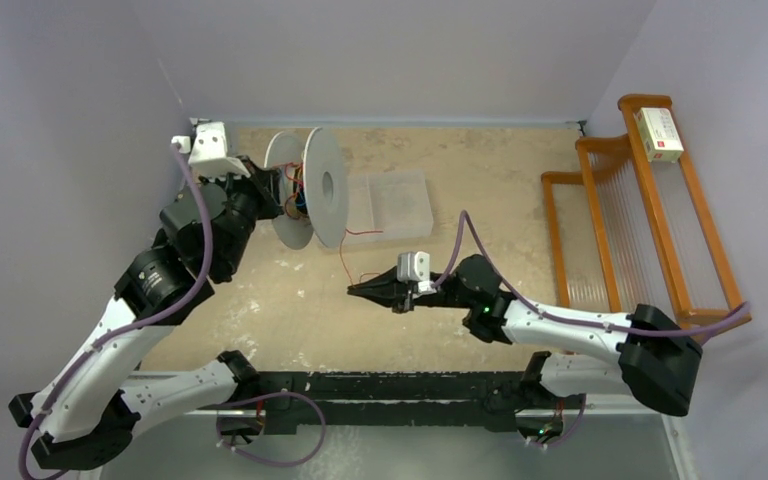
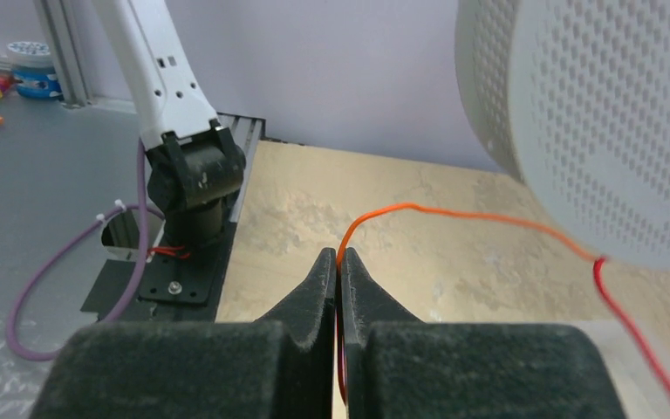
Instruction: Wrap the cables
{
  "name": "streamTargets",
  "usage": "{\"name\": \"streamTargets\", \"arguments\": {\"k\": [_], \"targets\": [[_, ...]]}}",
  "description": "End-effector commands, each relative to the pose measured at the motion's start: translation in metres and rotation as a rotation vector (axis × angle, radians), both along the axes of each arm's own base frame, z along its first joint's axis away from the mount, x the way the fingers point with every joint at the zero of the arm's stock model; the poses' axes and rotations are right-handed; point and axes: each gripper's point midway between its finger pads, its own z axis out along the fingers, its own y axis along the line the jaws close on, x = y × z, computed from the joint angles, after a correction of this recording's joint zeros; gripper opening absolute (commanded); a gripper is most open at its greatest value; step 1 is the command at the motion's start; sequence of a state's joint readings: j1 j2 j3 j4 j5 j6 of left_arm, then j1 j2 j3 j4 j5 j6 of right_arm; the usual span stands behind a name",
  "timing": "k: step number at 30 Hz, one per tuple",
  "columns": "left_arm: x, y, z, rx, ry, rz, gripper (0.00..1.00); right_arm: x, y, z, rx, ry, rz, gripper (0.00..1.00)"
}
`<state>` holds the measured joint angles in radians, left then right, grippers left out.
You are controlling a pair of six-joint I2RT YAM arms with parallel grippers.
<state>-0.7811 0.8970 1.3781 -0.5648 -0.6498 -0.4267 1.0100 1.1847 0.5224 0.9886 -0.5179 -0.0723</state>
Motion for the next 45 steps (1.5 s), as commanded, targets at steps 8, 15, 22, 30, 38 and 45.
{"name": "streamTargets", "arguments": {"k": [8, 15, 22, 30, 38, 45], "targets": [[0.018, 0.015, -0.008, 0.086, -0.002, 0.149, 0.00, -0.037, 0.040, 0.037, -0.063, -0.091, 0.144, 0.00], [0.025, 0.013, -0.039, 0.203, 0.062, 0.160, 0.00, -0.043, 0.046, 0.067, -0.045, -0.120, 0.134, 0.00], [0.027, -0.007, -0.075, 0.326, 0.131, 0.039, 0.00, -0.021, 0.042, 0.088, -0.063, -0.110, 0.006, 0.00], [0.013, -0.044, -0.116, 0.456, 0.221, -0.249, 0.00, 0.014, 0.032, 0.095, -0.168, -0.089, -0.193, 0.00], [-0.009, -0.063, -0.134, 0.535, 0.251, -0.451, 0.00, 0.049, 0.012, 0.091, -0.265, -0.143, -0.352, 0.00], [-0.035, -0.083, -0.137, 0.526, 0.211, -0.664, 0.00, 0.089, -0.020, 0.087, -0.336, -0.145, -0.453, 0.00]]}}
